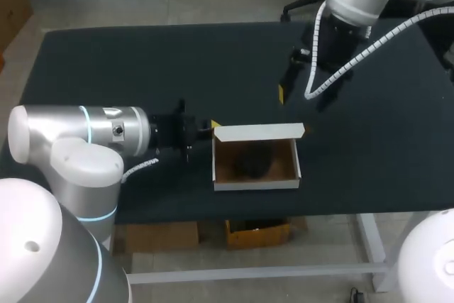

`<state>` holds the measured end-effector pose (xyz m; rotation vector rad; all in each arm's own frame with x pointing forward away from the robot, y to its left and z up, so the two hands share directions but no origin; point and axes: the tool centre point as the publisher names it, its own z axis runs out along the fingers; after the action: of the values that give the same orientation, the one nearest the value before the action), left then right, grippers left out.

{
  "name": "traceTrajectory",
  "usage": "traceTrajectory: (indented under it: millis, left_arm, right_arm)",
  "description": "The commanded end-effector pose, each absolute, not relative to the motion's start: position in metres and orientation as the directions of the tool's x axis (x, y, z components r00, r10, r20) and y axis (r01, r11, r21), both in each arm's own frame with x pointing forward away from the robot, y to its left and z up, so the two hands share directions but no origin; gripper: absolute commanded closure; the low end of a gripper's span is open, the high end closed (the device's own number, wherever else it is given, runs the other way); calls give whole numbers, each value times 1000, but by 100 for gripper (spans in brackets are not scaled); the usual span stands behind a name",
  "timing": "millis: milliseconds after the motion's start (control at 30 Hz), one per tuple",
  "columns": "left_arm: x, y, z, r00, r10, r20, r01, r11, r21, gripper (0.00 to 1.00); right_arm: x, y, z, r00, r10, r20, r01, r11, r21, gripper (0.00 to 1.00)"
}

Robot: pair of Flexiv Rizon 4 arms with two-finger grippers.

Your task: Assemble the packaging by folding the flat box into shape, placing the metal phone stand inside, and closing the box properly

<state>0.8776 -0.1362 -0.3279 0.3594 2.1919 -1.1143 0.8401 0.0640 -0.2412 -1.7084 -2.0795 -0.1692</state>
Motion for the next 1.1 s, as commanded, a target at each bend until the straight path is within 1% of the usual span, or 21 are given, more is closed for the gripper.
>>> traceTrajectory:
  millis: [33,167,233,333,433,467,500,733,867,900,1100]
  left_arm:
    - [871,-135,-336,-719,-56,-693,532,598,-600,100]
    - [870,-134,-341,-698,-53,-714,544,608,-577,100]
    - [869,-134,-343,-692,-58,-719,543,614,-572,100]
    - [869,-134,-345,-685,-60,-726,546,618,-566,100]
    - [870,-134,-346,-672,-61,-738,555,619,-556,100]
    - [869,-134,-346,-667,-59,-743,561,617,-552,100]
    - [869,-134,-346,-663,-58,-747,565,616,-549,100]
    - [867,-135,-347,-636,-44,-771,588,620,-520,100]
    - [868,-136,-349,-627,-35,-778,594,625,-507,100]
    - [867,-137,-350,-627,-34,-779,595,625,-506,100]
    - [866,-137,-351,-609,-26,-793,613,620,-491,100]
  right_arm:
    - [844,66,-249,-106,912,397,942,219,-253,0]
    - [844,65,-257,-70,917,393,937,195,-289,1]
    - [844,64,-260,-54,915,400,935,186,-300,9]
    - [843,63,-265,-36,913,406,931,178,-317,14]
    - [840,64,-269,-25,909,417,928,177,-329,25]
    - [840,64,-270,-23,908,418,927,176,-331,27]
    - [839,64,-271,-20,907,420,926,175,-334,31]
    - [831,64,-281,-6,905,425,918,173,-357,44]
    - [827,62,-287,9,905,426,916,163,-366,44]
    - [827,61,-288,12,905,426,916,160,-367,47]
    - [822,59,-300,30,898,439,910,156,-383,49]
